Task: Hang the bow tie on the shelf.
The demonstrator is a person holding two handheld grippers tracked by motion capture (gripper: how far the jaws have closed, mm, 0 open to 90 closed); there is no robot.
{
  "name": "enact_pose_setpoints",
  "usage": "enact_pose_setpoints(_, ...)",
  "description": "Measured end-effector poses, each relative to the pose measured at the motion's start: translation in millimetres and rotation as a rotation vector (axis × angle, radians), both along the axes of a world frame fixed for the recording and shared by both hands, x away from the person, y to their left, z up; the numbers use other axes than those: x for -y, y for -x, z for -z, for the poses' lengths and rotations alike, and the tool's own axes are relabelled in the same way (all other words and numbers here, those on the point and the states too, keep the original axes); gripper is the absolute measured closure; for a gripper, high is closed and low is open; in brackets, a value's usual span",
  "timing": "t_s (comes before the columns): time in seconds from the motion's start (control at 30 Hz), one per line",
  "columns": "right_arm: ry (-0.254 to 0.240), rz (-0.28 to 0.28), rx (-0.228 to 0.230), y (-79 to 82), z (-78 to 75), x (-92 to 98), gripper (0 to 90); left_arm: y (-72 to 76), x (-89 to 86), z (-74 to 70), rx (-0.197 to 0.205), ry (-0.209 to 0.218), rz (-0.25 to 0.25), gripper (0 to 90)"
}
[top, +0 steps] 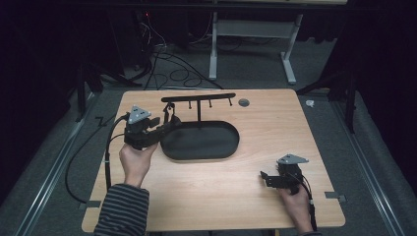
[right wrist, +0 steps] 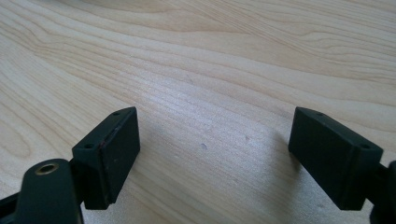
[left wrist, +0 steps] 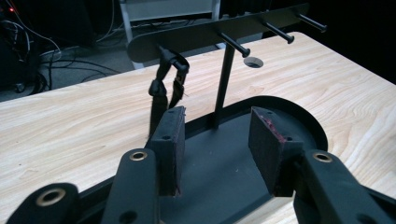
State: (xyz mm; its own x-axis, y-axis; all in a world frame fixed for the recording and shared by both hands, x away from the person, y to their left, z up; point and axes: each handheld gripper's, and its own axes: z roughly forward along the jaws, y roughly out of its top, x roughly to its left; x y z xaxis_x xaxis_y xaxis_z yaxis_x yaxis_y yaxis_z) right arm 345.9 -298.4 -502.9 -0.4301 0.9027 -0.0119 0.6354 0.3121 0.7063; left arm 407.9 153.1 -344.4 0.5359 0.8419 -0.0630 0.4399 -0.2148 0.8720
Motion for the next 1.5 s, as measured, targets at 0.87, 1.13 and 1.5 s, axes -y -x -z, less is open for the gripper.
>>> enact_pose_setpoints(0.87, 0.000, 0.000, 0.000, 0.0, 0.0, 0.0, 17.8, 29.4, -11.5, 10.9, -0.021, 0.031, 0.018, 54.4)
enact_pose_setpoints(1.13, 0.000, 0.000, 0.000, 0.0, 0.0, 0.0, 17.8, 34.6, -17.8, 14.1, -0.025, 0.041, 0.008, 54.0)
enact_pose_setpoints(1.5, 0.000, 0.000, 0.000, 0.1, 0.0, -0.1, 17.8, 42.1, -22.8, 16.9, -0.024, 0.060, 0.002, 53.4)
